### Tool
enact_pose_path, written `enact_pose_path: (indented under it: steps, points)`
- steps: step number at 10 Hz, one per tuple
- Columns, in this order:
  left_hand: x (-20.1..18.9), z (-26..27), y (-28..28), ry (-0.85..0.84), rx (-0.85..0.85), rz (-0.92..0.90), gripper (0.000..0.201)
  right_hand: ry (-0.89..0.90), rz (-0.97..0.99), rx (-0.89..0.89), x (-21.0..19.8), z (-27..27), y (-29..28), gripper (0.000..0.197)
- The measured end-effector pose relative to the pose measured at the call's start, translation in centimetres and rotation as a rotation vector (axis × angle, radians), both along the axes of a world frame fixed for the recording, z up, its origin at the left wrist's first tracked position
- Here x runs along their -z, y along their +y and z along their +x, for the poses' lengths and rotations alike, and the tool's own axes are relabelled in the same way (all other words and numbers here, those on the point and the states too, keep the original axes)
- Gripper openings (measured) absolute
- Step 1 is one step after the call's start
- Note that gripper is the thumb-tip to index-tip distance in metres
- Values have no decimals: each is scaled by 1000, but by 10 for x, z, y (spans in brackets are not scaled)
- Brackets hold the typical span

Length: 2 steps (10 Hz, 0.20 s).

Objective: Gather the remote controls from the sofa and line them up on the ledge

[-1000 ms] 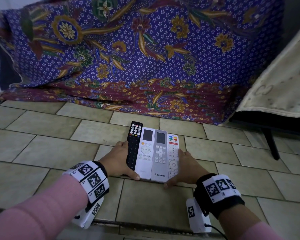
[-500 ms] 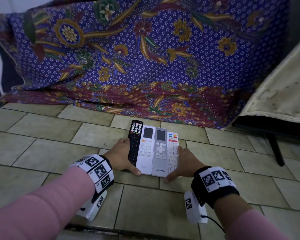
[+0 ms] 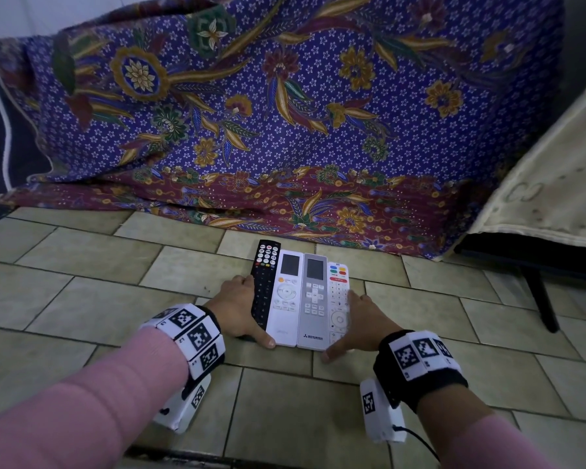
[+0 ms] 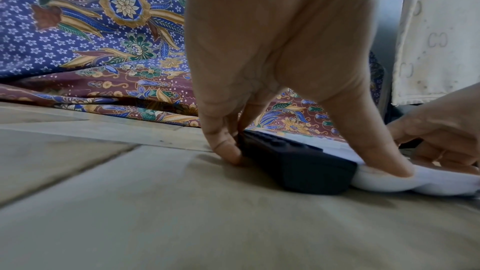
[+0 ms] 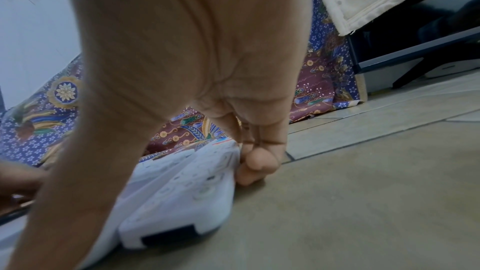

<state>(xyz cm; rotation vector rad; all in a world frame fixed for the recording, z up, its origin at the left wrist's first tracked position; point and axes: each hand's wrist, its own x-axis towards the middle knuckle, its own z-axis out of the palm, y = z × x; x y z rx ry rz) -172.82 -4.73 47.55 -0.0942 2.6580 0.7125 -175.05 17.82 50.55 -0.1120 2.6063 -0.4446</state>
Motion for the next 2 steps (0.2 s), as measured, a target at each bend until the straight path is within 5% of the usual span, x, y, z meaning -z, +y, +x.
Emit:
enact_pose_path:
  steps: [1, 2]
  points:
    - [1, 0, -2, -9, 10, -8, 130, -41, 8, -15, -4, 0, 0, 111]
    - [-13, 8, -10, -9, -65, 32, 132, -87, 93, -30, -16, 2, 5, 134]
